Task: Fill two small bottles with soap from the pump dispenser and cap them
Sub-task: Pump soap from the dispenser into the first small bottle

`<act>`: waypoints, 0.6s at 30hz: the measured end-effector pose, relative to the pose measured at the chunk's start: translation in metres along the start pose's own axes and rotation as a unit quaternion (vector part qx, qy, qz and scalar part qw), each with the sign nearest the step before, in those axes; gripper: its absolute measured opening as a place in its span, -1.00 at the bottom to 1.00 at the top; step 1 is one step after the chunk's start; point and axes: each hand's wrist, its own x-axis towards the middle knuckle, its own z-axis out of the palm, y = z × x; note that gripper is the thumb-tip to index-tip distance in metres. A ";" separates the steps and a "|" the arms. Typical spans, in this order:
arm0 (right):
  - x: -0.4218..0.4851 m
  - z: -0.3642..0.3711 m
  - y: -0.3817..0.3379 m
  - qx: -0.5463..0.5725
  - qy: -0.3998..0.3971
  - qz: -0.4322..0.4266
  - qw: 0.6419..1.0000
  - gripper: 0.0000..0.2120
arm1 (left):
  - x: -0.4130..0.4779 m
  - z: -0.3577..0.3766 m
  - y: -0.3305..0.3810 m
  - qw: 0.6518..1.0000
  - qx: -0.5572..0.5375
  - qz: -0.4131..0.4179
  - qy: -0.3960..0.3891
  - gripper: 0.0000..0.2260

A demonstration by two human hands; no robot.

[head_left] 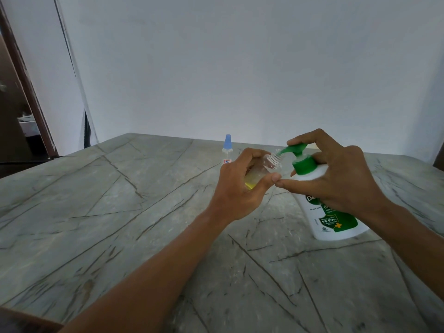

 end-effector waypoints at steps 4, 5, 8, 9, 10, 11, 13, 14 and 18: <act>0.000 0.000 -0.001 -0.017 -0.019 -0.013 1.000 -0.36 | 0.000 0.000 0.000 1.000 -0.010 -0.008 0.009 -0.67; 0.000 0.000 -0.001 -0.021 -0.023 -0.018 0.999 -0.34 | 0.001 0.000 0.000 1.000 -0.012 -0.009 0.012 -0.67; -0.001 -0.001 -0.001 -0.020 -0.023 -0.024 0.999 -0.32 | 0.001 0.000 0.000 1.000 -0.011 -0.006 0.015 -0.67; -0.001 -0.001 -0.001 -0.020 -0.022 -0.024 0.999 -0.32 | 0.001 0.000 0.000 1.000 -0.010 -0.005 0.015 -0.67; 0.000 -0.001 0.000 -0.020 -0.020 -0.022 0.999 -0.33 | 0.002 0.000 0.000 1.000 -0.011 -0.006 0.015 -0.67; 0.000 0.000 -0.001 -0.018 -0.018 -0.019 0.999 -0.34 | 0.001 0.000 0.000 1.000 -0.012 -0.006 0.015 -0.67; 0.000 0.000 -0.001 -0.010 -0.011 -0.012 1.000 -0.36 | 0.001 0.000 0.000 1.000 -0.015 -0.006 0.016 -0.66; -0.001 0.000 -0.001 -0.006 -0.007 -0.009 1.000 -0.37 | 0.001 0.000 0.000 1.000 -0.016 -0.005 0.013 -0.66; -0.001 0.000 -0.001 -0.006 0.002 0.006 1.000 -0.41 | 0.001 0.000 -0.002 1.000 -0.005 0.004 0.002 -0.67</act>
